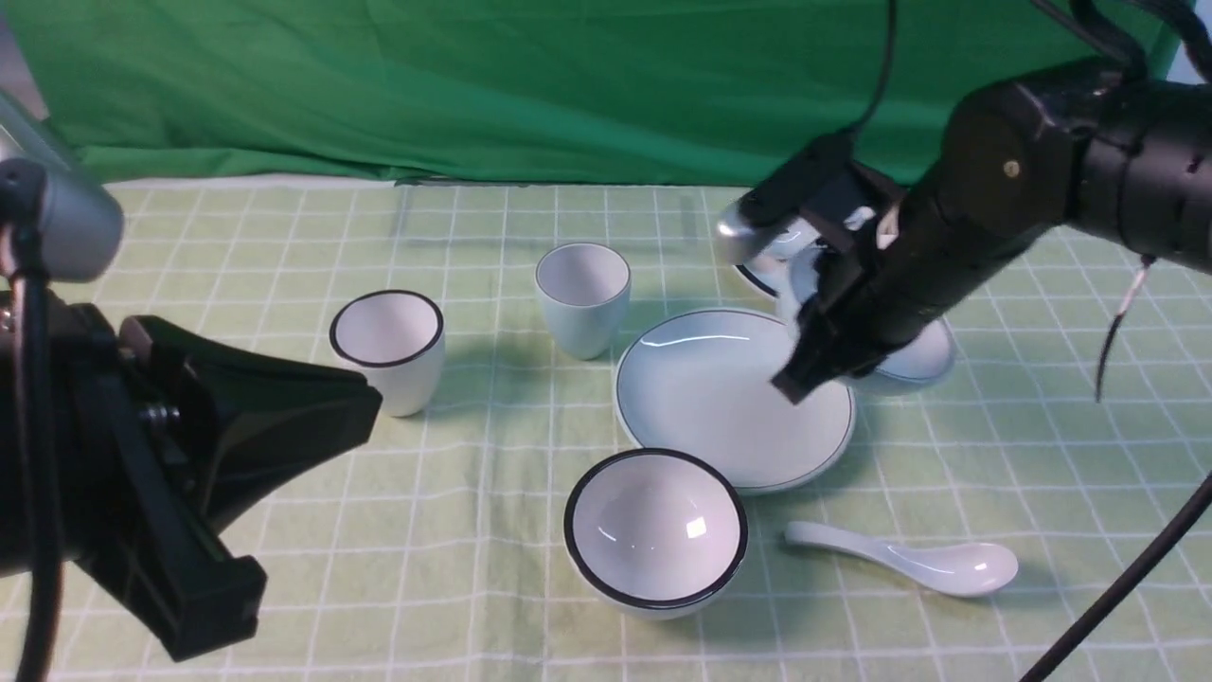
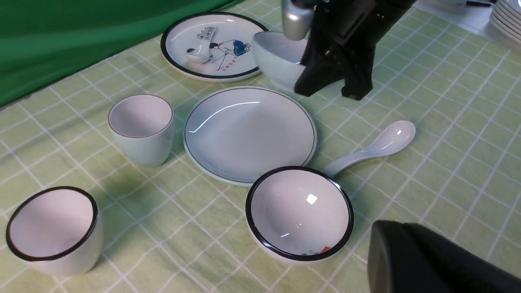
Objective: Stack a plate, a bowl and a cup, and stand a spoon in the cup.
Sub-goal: Use the right arm to put the blue rice bowl into the blue large plate in the middle, then use the left arm to grab a blue teacup
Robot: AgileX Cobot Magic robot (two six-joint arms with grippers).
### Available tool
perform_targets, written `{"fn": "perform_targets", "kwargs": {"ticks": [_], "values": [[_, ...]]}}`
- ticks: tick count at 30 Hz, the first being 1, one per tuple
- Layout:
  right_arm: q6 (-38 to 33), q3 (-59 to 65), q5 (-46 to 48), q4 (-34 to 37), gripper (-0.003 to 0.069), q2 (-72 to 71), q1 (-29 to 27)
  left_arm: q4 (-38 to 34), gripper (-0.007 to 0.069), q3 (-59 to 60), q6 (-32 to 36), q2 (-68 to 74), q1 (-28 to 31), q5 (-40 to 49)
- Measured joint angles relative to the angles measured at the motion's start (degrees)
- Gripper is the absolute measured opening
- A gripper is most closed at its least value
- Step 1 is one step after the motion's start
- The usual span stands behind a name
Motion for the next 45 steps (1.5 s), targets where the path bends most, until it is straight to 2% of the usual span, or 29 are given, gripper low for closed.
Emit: {"fn": "perform_targets", "kwargs": {"ticks": [5, 11, 21, 23, 26, 27, 28, 29, 31, 33, 39, 42, 43, 45], "values": [[-0.01, -5.64, 0.11, 0.21, 0.0085, 7.62, 3.74, 0.0, 0.0009, 0.0, 1.04, 0.0, 0.0, -1.22], [0.48, -9.35, 2.31, -0.35, 0.0085, 13.05, 3.98, 0.0, 0.0009, 0.0, 1.08, 0.0, 0.0, -1.66], [1.01, -10.2, 4.63, -1.13, 0.0092, 13.72, 4.47, 0.0, 0.0009, 0.0, 1.22, 0.0, 0.0, -1.65], [1.59, -10.2, 5.16, -0.84, 0.0135, 13.84, 4.47, 0.0, 0.0009, 0.0, 1.24, 0.0, 0.0, -1.65], [3.27, -10.2, 5.95, -0.35, 0.0265, 14.21, 4.47, 0.0, 0.0009, 0.0, 1.24, 0.0, 0.0, -1.65], [3.46, -10.2, 5.95, -0.35, 0.0275, 14.28, 4.47, 0.0, 0.0009, 0.0, 1.24, 0.0, 0.0, -1.65], [4.29, -10.2, 6.08, -0.35, 0.0355, 14.33, 4.47, 0.0, 0.0009, 0.0, 1.24, 0.0, 0.0, -1.65], [4.5, -10.15, 6.08, -0.35, 0.0388, 14.33, 4.47, 0.0, 0.0009, 0.0, 1.24, 0.0, 0.0, -1.65], [5.09, -10.15, 6.14, -0.35, 0.0444, 14.33, 4.47, 0.0, 0.0009, 0.0, 1.24, 0.0, 0.0, -1.6], [5.53, -10.15, 6.08, -0.35, 0.0456, 14.33, 4.47, 0.0, 0.0009, 0.0, 1.3, 0.0, 0.0, -1.49], [5.85, -10.15, 7.0, -0.35, 0.0465, 13.31, 4.47, 0.0, 0.0009, 0.0, 1.29, 0.0, 0.0, -1.25], [6.11, -10.15, 10.46, -0.35, 0.0444, 8.96, 4.47, 0.17, 0.0009, -0.84, 1.29, 1.53, 0.0, -1.09], [6.16, -10.15, 11.59, -0.35, 0.043, 7.68, 4.47, 0.39, 0.0009, -1.45, 1.29, 2.62, 0.0, -0.87], [6.27, -9.7, 18.28, -0.69, 0.0296, 0.21, 4.4, 1.78, 0.0009, -6.67, 1.29, 9.44, 0.0, 2.28]]}}
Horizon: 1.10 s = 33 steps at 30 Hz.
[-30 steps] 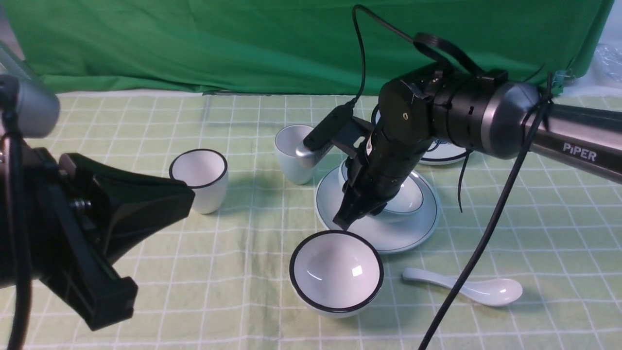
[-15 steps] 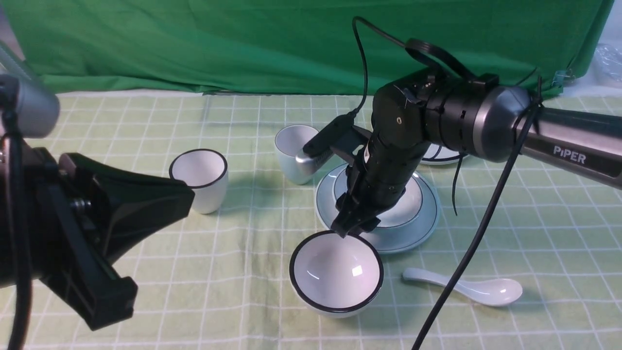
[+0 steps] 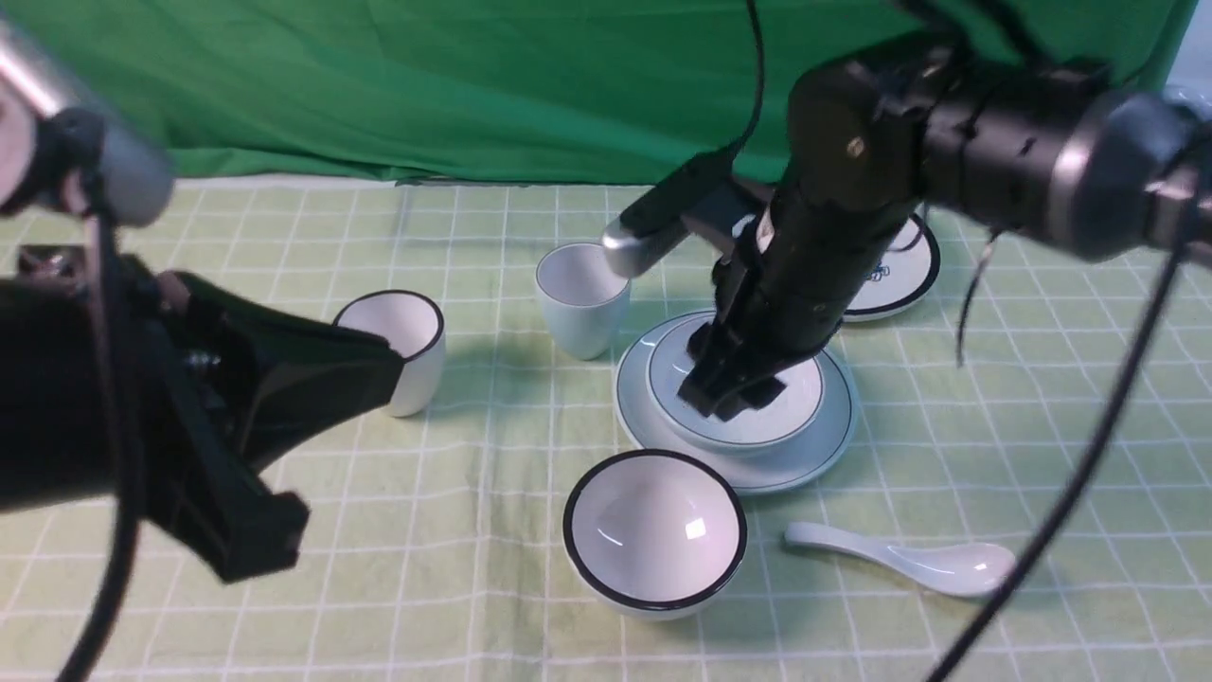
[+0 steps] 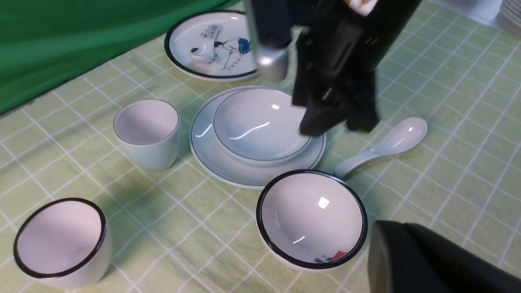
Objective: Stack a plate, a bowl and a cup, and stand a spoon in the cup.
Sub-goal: Use the left arm to grab a blue teacup
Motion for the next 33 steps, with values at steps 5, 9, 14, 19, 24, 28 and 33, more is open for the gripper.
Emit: {"fn": "perform_targets", "kwargs": {"ticks": [5, 9, 14, 19, 24, 28, 33], "values": [[2.58, 6.64, 5.16, -0.15, 0.0092, -12.36, -1.83, 2.48, 0.0009, -10.28, 0.66, 14.69, 0.0, 3.7], [4.22, 16.16, 4.08, -0.82, 0.0052, -22.03, -2.69, 6.13, 0.0009, -18.14, 0.86, 26.84, -0.37, 7.48], [5.67, 29.41, 0.96, -0.41, 0.0049, -34.65, -2.74, 15.97, 0.0022, -29.78, -1.12, 42.82, -2.18, 10.11], [7.02, 40.38, -2.56, -0.28, 0.0051, -45.49, -2.74, 22.06, 0.0154, -44.41, -1.74, 56.13, -2.66, 11.65], [7.07, 45.37, -3.54, -0.22, 0.0054, -51.19, -2.74, 25.53, 0.0318, -54.9, -1.78, 65.05, -2.66, 14.47], [8.18, 46.63, -3.71, -0.17, 0.0062, -52.91, -2.74, 27.36, 0.0375, -60.7, -1.49, 71.73, -2.66, 15.89], [8.76, 46.74, -3.71, -0.17, 0.0074, -53.16, -2.74, 28.84, 0.033, -62.14, -1.34, 76.88, -2.66, 15.62]]}}
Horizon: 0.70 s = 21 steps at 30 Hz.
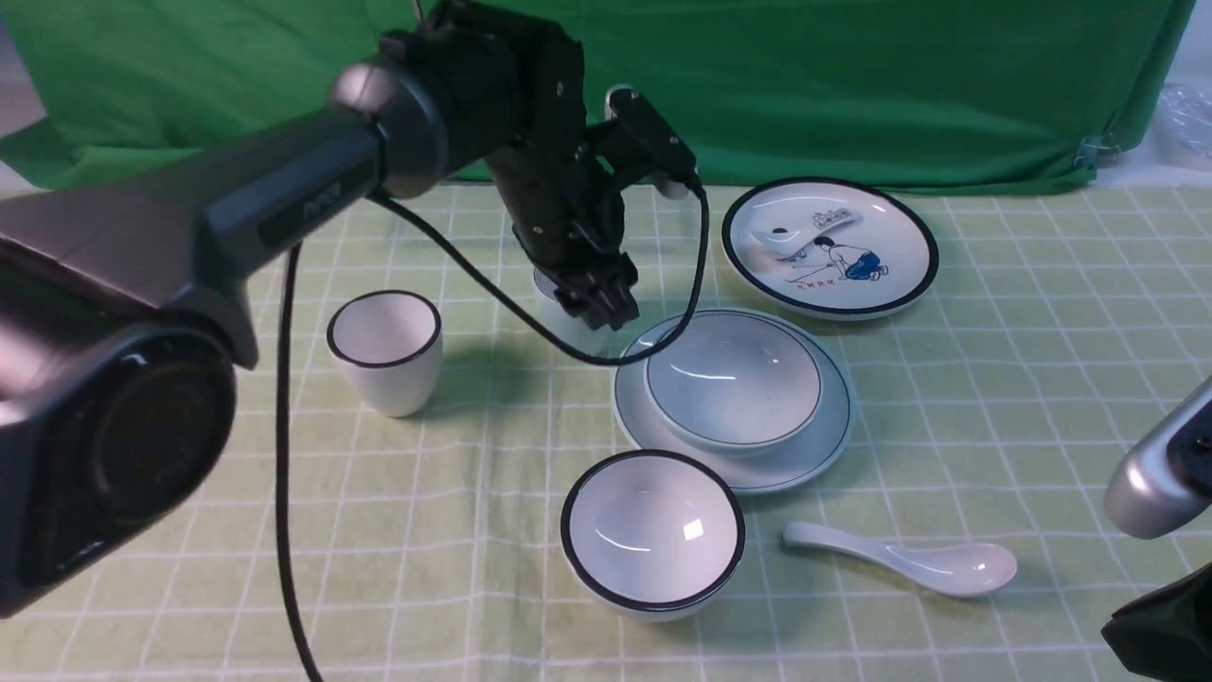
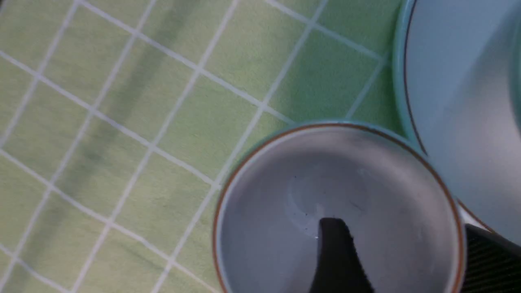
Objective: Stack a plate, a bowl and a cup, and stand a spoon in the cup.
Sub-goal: Use the left arm to grab a blue teacup, then use the left arm to put the blue teacup into the blue rice bowl in the middle
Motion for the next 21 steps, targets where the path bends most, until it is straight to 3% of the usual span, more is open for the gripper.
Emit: {"fn": "perform_targets", "kwargs": {"ticks": [3, 4, 6, 7, 13, 15, 21], "values": [[0.02, 0.05, 0.0, 0.0, 0.0079, 0.0, 0.0, 0.02, 0.0192, 0.0, 0.52, 1.69, 0.0, 0.46], [0.02, 0.04, 0.0, 0.0, 0.008, 0.0, 0.0, 0.09, 0.0181, 0.0, 0.63, 1.71, 0.0, 0.59], [0.07, 0.06, 0.0, 0.0, 0.0085, 0.0, 0.0, 0.41, 0.006, 0.0, 1.52, 1.38, -0.05, 1.88], [0.07, 0.06, 0.0, 0.0, 0.0087, 0.0, 0.0, 0.41, 0.0045, 0.0, 1.82, 0.9, -0.05, 2.76], [0.14, 0.17, 0.0, 0.0, 0.0091, 0.0, 0.0, 0.41, 0.0043, -0.05, 1.32, -5.45, -0.55, 9.01], [0.14, 0.17, 0.0, 0.0, 0.0094, 0.0, 0.0, -2.74, 0.0043, -0.42, 1.27, -9.65, -2.02, 11.04], [0.08, 0.17, 0.0, -0.04, 0.0106, -0.04, 0.0, -2.98, 0.0043, -1.08, 1.44, -10.02, -11.78, 11.28]]}}
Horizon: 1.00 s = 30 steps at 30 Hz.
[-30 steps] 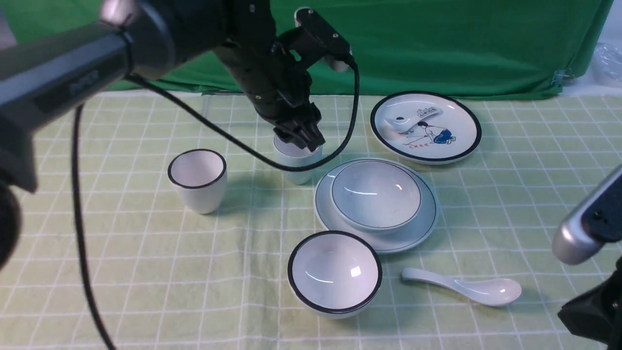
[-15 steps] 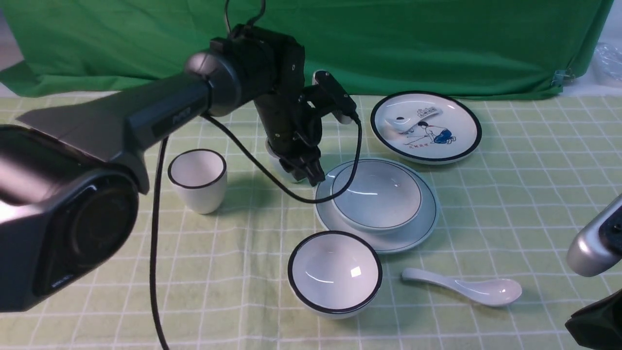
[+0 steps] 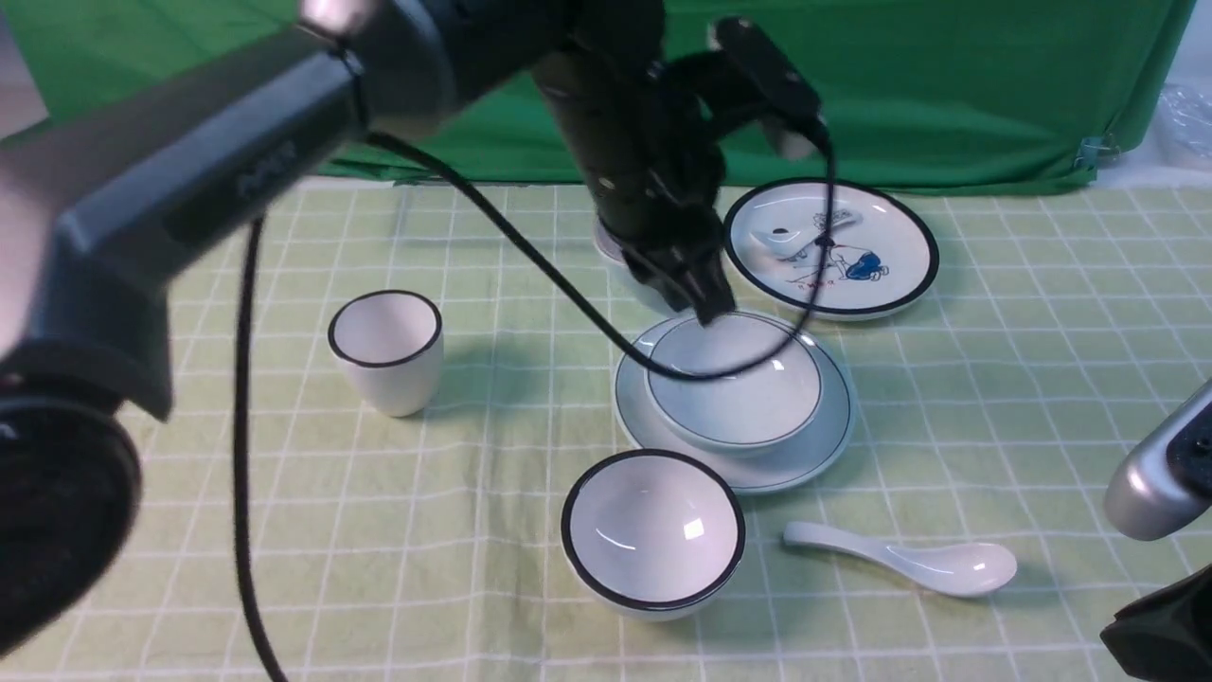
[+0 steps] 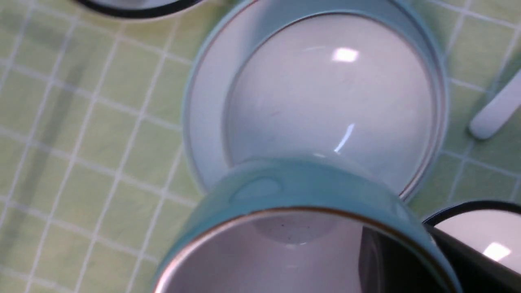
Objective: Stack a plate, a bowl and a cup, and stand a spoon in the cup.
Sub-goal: Use the left arm to put the blue teacup into the blue rice bowl in the middle
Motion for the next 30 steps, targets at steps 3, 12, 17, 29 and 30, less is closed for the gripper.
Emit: {"fn": "perform_targets", "kwargs": {"ticks": [3, 12, 17, 29, 30], "values": [[-0.05, 0.0, 0.06, -0.41, 0.0108, 0.0, 0.0, 2.79, 0.0043, 0.0, 0.05, 2.9, -2.87, -0.86], [-0.05, 0.0, 0.44, -0.79, 0.0119, 0.0, 0.0, 6.85, 0.0043, 0.0, 0.05, 9.16, -4.12, -5.24], [-0.05, 0.0, 0.44, -0.83, 0.0123, 0.0, 0.0, 6.79, 0.0043, 0.0, 0.85, 9.62, -4.12, -7.08], [0.08, 0.0, 0.49, -0.83, 0.0146, 0.0, 0.0, 5.46, 0.0048, -0.43, 1.57, 11.01, -3.69, -8.21], [0.3, 0.0, 0.49, -0.83, 0.0153, 0.0, 0.0, 5.28, 0.0059, -0.46, 1.57, 11.06, -3.69, -8.33]]}}
